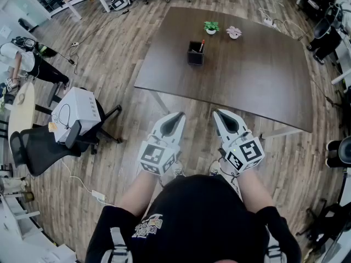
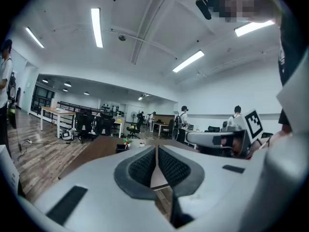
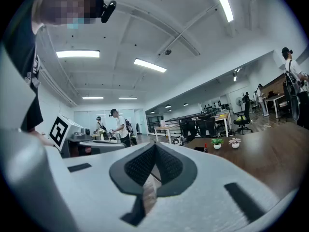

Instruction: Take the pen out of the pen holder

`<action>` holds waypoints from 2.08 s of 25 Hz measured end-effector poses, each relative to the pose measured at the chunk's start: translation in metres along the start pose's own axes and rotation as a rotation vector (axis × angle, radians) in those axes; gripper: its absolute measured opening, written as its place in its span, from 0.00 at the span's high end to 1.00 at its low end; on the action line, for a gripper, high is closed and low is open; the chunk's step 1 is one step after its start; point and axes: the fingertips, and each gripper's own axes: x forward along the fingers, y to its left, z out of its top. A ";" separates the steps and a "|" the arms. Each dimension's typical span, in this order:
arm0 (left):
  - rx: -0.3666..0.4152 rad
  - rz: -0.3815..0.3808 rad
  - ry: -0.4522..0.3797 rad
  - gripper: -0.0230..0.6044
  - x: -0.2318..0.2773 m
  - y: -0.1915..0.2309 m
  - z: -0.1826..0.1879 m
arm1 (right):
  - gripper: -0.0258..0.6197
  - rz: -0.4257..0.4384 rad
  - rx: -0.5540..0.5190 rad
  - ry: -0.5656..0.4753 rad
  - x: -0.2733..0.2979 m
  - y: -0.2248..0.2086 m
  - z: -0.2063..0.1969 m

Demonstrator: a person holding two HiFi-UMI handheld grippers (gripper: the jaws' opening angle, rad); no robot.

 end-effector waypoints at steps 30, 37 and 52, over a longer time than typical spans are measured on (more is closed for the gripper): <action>0.001 -0.030 -0.021 0.60 -0.035 0.068 0.003 | 0.64 -0.102 -0.042 -0.036 0.043 0.035 0.006; 0.026 -0.064 -0.029 0.59 -0.049 0.094 0.005 | 0.62 -0.147 -0.062 -0.059 0.060 0.049 0.011; 0.011 -0.003 -0.052 0.58 -0.008 0.103 0.020 | 0.62 -0.109 -0.074 -0.059 0.076 0.008 0.021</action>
